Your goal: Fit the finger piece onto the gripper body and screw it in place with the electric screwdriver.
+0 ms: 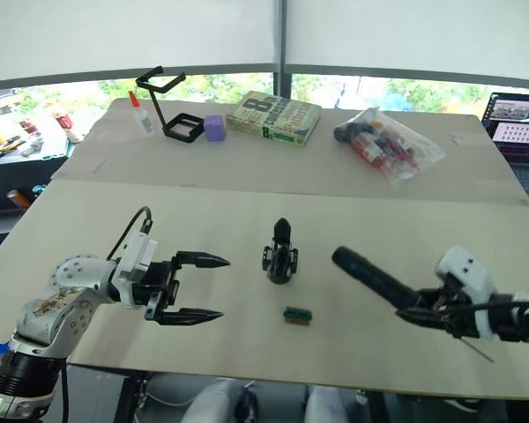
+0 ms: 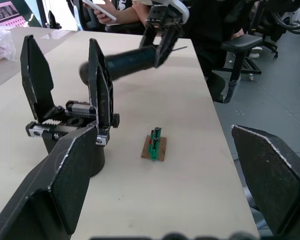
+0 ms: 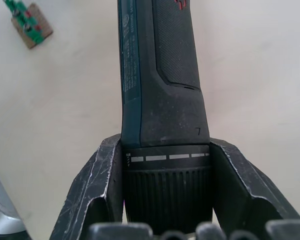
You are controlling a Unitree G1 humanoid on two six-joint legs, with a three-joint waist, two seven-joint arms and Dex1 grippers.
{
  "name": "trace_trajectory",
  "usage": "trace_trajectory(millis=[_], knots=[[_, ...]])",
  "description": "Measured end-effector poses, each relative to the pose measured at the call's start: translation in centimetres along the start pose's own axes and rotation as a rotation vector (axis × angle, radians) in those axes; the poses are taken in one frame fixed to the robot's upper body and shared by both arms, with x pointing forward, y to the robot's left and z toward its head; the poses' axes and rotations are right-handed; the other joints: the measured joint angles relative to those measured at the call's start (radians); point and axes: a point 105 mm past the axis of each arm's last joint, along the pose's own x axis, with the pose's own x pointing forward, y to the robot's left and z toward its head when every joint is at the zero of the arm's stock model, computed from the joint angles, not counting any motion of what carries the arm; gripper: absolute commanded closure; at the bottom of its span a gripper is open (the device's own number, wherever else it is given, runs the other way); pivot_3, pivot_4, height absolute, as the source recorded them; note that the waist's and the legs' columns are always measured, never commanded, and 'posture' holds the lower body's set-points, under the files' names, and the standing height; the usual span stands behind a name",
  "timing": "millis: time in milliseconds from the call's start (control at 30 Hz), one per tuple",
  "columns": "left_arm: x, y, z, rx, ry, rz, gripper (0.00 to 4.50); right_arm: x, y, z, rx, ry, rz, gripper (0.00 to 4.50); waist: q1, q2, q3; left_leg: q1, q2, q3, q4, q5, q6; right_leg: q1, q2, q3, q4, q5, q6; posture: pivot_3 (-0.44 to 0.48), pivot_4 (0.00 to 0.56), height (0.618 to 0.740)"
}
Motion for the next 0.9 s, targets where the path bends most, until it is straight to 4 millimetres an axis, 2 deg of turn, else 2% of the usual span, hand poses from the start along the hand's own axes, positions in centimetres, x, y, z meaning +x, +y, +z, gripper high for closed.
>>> trace_trajectory(millis=[167, 267, 300, 467, 600, 733, 900], knots=[[0.2, -0.1, -0.2, -0.009, -0.004, -0.007, 0.00, 1.0, 0.4, -1.5, 0.041, 0.027, -0.054, 2.56, -0.005, 0.000, 0.000, -0.001, -0.001, 0.001, 0.001, 0.000, 0.000, -0.001, 0.000, 0.001, 0.001, 0.001, 0.001, 0.000, 0.150, 0.740], [0.3, -0.2, -0.2, -0.011, -0.004, -0.007, 0.00, 1.2, 0.4, -1.5, 0.053, 0.030, -0.067, 2.56, -0.009, 0.000, 0.000, 0.000, 0.000, 0.000, 0.001, 0.001, -0.001, -0.001, 0.002, 0.001, 0.001, 0.000, 0.001, 0.000, 0.150, 0.740], [0.3, -0.2, -0.2, -0.012, -0.004, -0.007, 0.00, 1.2, 0.4, -1.5, 0.059, 0.031, -0.066, 1.54, -0.010, 0.000, 0.000, 0.000, 0.000, 0.000, 0.001, 0.001, -0.001, -0.001, 0.002, 0.001, 0.001, 0.000, 0.001, 0.000, 0.150, 0.740], [0.3, -0.1, -0.3, -0.012, -0.004, -0.003, 0.00, 1.2, 0.6, -1.3, 0.039, 0.059, -0.037, 0.05, -0.012, -0.003, 0.000, 0.000, 0.000, 0.000, 0.001, 0.000, 0.000, 0.000, 0.002, 0.001, 0.001, 0.000, 0.001, 0.000, 0.150, 0.740], [0.3, -0.1, -0.3, -0.013, -0.003, 0.001, 0.00, 0.7, 1.2, -0.8, 0.038, 0.078, 0.021, 0.05, -0.013, -0.004, 0.000, 0.000, 0.000, 0.000, 0.001, 0.000, 0.000, 0.000, 0.002, 0.001, 0.001, 0.000, 0.001, 0.000, 0.150, 0.740], [0.3, -0.1, -0.3, -0.014, -0.002, 0.002, 0.00, -0.2, 0.7, 0.4, -0.045, 0.209, -0.015, 0.05, -0.015, -0.005, 0.000, 0.000, 0.001, 0.000, 0.001, 0.000, 0.000, -0.001, 0.002, 0.001, 0.001, 0.000, 0.000, 0.000, 0.150, 0.740], [0.4, -0.3, -0.3, -0.016, -0.003, -0.003, 0.00, 0.0, 0.3, 2.0, -0.094, 0.338, -0.061, 0.05, -0.016, -0.006, 0.001, -0.004, 0.001, 0.000, 0.001, 0.001, 0.000, -0.006, 0.001, 0.001, 0.002, 0.001, -0.001, 0.000, 0.150, 0.740]])
